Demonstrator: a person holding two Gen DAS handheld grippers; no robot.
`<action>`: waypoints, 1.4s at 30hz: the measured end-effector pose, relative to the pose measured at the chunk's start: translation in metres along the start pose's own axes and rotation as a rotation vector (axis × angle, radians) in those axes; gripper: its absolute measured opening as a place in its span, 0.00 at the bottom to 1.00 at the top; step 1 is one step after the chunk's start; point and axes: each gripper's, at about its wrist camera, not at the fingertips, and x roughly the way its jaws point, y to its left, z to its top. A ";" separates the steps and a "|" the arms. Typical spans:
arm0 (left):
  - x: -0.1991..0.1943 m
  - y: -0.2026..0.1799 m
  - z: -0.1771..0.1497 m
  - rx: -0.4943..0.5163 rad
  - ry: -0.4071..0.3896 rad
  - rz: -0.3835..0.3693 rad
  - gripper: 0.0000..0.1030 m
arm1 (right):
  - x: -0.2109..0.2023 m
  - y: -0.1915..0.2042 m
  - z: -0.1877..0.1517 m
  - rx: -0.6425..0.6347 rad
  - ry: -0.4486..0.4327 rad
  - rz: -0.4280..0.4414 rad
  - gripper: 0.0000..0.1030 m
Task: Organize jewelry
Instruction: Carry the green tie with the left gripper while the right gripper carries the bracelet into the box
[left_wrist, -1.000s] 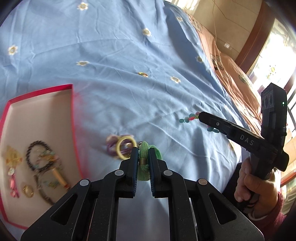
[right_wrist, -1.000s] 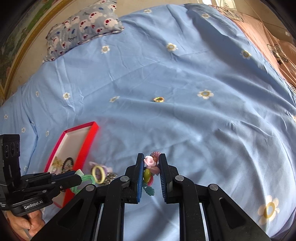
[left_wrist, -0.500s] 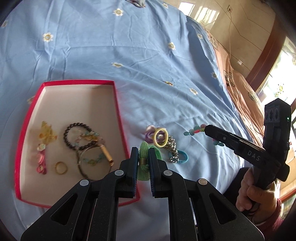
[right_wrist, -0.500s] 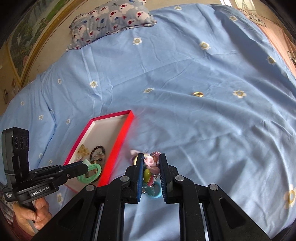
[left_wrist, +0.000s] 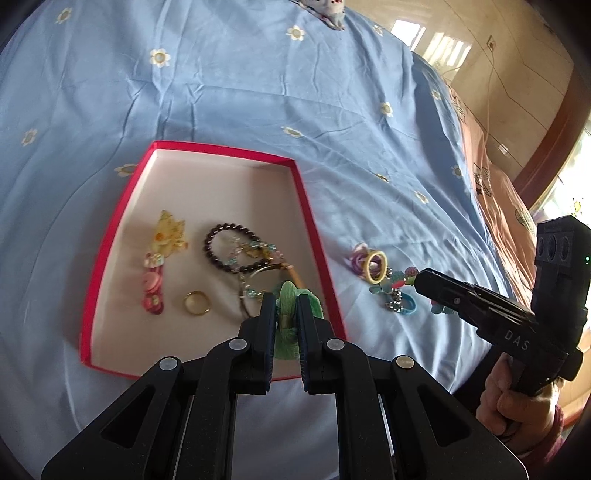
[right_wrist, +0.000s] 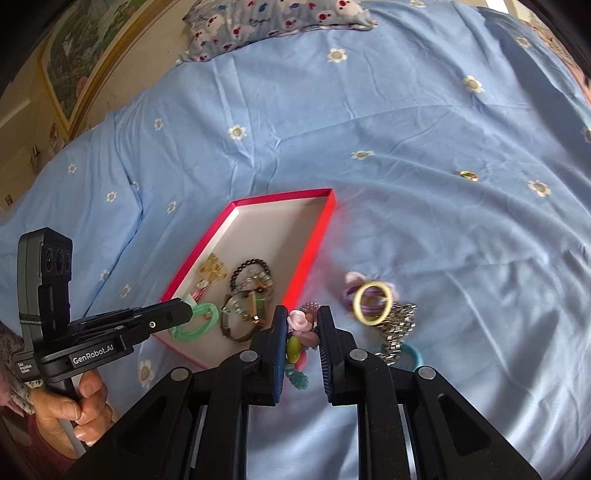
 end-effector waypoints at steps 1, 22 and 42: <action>-0.001 0.004 -0.001 -0.007 -0.001 0.004 0.09 | 0.002 0.004 -0.001 -0.007 0.004 0.005 0.15; -0.014 0.077 -0.020 -0.149 -0.015 0.096 0.09 | 0.063 0.076 -0.011 -0.126 0.119 0.101 0.15; 0.012 0.083 -0.032 -0.112 0.042 0.154 0.15 | 0.101 0.074 -0.033 -0.158 0.226 0.068 0.16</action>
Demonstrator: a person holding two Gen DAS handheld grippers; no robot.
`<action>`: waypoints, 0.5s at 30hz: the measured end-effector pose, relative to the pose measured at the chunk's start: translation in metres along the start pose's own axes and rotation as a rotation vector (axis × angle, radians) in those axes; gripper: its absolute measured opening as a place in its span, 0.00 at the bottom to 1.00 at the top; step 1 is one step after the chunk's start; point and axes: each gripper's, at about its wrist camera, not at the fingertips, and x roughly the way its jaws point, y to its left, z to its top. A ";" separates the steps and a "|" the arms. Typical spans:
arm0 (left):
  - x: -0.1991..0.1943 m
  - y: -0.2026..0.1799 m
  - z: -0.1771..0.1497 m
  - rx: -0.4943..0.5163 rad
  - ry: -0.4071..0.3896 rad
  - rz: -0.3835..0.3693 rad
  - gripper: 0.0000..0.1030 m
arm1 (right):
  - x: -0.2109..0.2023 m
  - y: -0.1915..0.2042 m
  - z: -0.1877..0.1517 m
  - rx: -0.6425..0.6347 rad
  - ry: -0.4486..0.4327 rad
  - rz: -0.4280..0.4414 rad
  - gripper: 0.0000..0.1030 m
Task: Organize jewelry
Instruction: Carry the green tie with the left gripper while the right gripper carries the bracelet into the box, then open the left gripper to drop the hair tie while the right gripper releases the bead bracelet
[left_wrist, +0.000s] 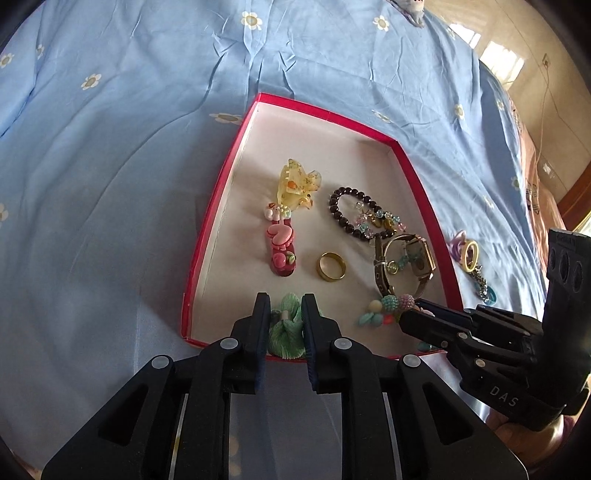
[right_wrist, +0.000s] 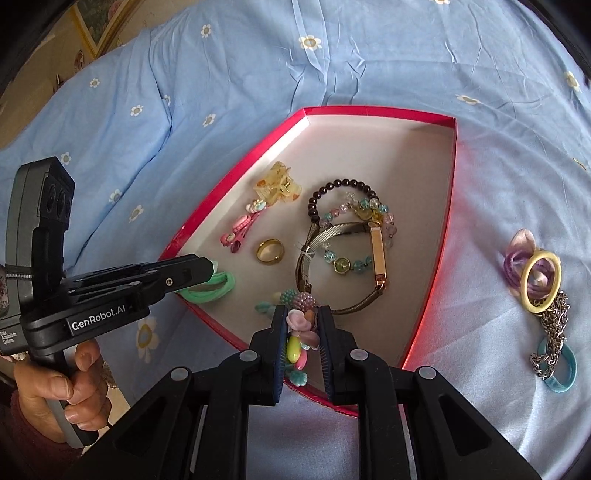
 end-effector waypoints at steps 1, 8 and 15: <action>0.000 0.000 0.000 0.001 0.000 0.001 0.15 | 0.001 -0.001 0.000 0.002 0.003 0.000 0.16; 0.002 -0.005 0.002 0.021 0.009 0.011 0.20 | 0.001 0.000 -0.001 -0.004 0.005 0.006 0.19; -0.002 -0.012 0.002 0.036 0.005 0.023 0.36 | -0.001 -0.001 0.001 0.007 0.005 0.018 0.25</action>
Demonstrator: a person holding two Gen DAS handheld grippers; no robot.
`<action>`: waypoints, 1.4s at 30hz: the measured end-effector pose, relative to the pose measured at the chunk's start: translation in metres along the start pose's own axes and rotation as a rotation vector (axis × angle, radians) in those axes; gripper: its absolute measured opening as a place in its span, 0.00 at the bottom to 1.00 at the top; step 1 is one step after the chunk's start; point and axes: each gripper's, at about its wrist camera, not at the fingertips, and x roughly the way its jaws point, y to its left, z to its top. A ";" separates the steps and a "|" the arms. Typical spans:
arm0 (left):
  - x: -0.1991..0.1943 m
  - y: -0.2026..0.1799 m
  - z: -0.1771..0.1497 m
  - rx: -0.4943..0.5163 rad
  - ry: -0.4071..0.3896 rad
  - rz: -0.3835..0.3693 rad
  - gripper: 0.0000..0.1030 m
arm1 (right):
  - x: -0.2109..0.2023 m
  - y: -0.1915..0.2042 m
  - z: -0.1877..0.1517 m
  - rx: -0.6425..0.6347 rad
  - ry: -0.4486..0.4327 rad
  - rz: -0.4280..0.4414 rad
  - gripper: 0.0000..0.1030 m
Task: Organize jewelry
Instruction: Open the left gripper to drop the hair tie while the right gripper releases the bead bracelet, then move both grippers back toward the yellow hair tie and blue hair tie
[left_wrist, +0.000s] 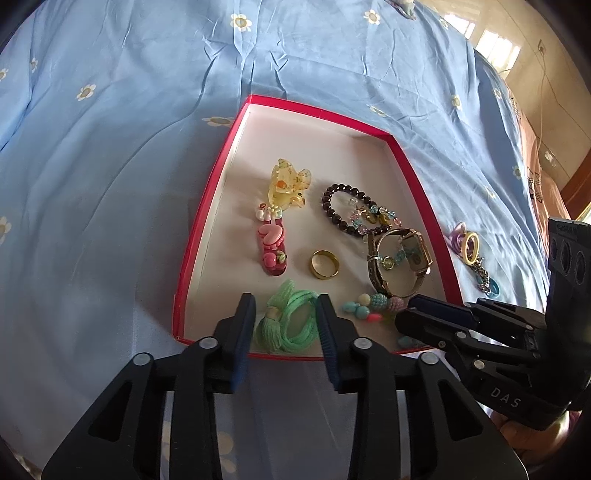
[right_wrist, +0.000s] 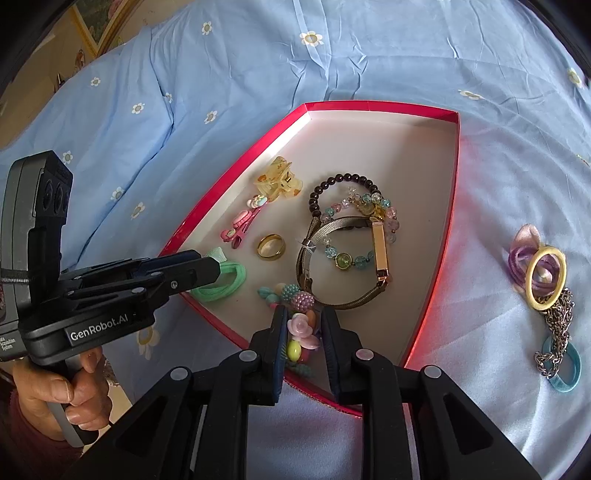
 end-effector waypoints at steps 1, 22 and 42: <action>-0.001 0.000 0.000 -0.004 -0.001 -0.001 0.38 | -0.001 0.000 0.000 0.004 -0.003 0.004 0.28; -0.022 -0.021 0.005 -0.002 -0.037 -0.035 0.45 | -0.075 -0.044 -0.013 0.115 -0.136 -0.050 0.34; -0.008 -0.110 0.020 0.172 -0.022 -0.118 0.45 | -0.126 -0.130 -0.055 0.298 -0.206 -0.174 0.35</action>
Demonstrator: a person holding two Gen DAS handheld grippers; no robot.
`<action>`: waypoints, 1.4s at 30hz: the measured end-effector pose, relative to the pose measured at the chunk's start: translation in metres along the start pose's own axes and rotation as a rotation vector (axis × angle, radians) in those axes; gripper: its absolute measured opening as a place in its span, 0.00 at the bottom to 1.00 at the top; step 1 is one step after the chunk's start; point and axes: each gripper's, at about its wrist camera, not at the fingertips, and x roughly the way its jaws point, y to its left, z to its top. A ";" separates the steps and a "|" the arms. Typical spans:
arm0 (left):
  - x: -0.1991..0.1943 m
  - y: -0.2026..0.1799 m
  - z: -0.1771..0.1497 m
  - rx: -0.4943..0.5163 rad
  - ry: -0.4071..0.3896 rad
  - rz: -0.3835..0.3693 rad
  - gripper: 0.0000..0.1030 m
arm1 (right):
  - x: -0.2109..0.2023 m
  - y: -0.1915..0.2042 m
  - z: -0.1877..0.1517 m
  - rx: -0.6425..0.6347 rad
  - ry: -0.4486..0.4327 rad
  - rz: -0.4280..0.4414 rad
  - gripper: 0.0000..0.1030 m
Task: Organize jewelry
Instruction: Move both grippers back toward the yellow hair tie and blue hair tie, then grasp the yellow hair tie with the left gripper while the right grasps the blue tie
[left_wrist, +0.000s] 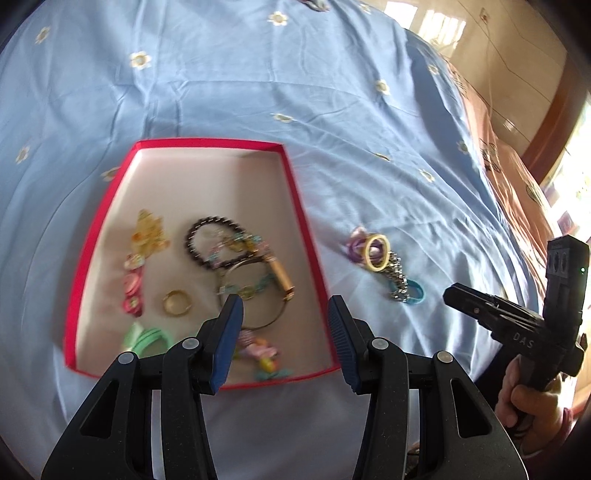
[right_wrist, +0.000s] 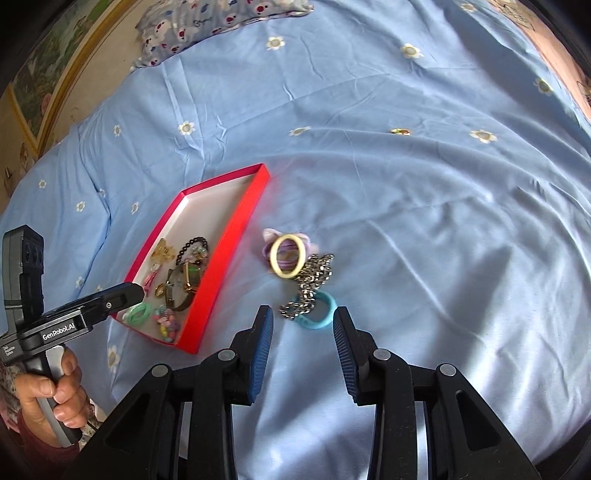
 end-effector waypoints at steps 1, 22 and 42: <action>0.002 -0.004 0.002 0.010 0.000 -0.002 0.45 | -0.001 -0.001 0.000 0.002 -0.001 -0.001 0.35; 0.065 -0.067 0.038 0.152 0.064 -0.056 0.45 | 0.024 -0.013 0.006 -0.012 0.047 -0.022 0.25; 0.097 -0.084 0.041 0.189 0.112 -0.104 0.02 | 0.030 -0.028 0.004 -0.007 0.053 -0.036 0.00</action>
